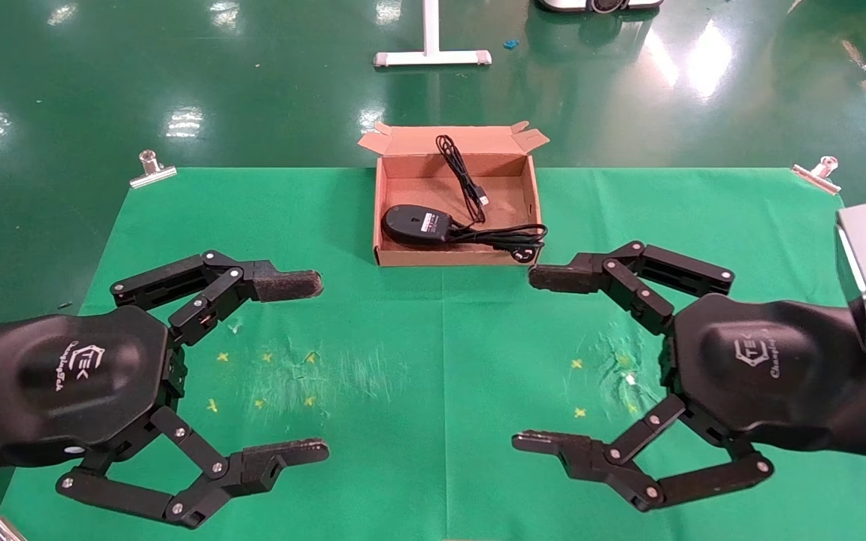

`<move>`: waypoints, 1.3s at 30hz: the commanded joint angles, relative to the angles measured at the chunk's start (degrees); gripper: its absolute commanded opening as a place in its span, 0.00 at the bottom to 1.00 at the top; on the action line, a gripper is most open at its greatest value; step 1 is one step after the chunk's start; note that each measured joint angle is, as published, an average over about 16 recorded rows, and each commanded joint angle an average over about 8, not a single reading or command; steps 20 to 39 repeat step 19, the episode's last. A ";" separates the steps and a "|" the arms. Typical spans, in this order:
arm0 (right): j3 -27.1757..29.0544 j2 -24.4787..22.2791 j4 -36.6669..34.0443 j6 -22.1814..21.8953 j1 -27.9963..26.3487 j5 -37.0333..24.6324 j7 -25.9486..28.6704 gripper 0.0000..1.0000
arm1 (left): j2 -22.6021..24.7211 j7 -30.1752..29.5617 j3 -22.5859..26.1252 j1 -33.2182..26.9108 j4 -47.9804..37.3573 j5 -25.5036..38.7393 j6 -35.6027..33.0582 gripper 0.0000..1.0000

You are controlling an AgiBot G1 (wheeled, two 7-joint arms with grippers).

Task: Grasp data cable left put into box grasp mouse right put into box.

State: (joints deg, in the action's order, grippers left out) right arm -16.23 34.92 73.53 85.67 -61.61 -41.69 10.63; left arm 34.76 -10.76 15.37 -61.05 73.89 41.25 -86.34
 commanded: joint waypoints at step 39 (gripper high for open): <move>-0.01 0.02 -0.03 -0.05 -0.02 -0.02 0.00 1.00 | 0.17 -0.01 0.44 -0.34 -0.23 0.37 0.46 1.00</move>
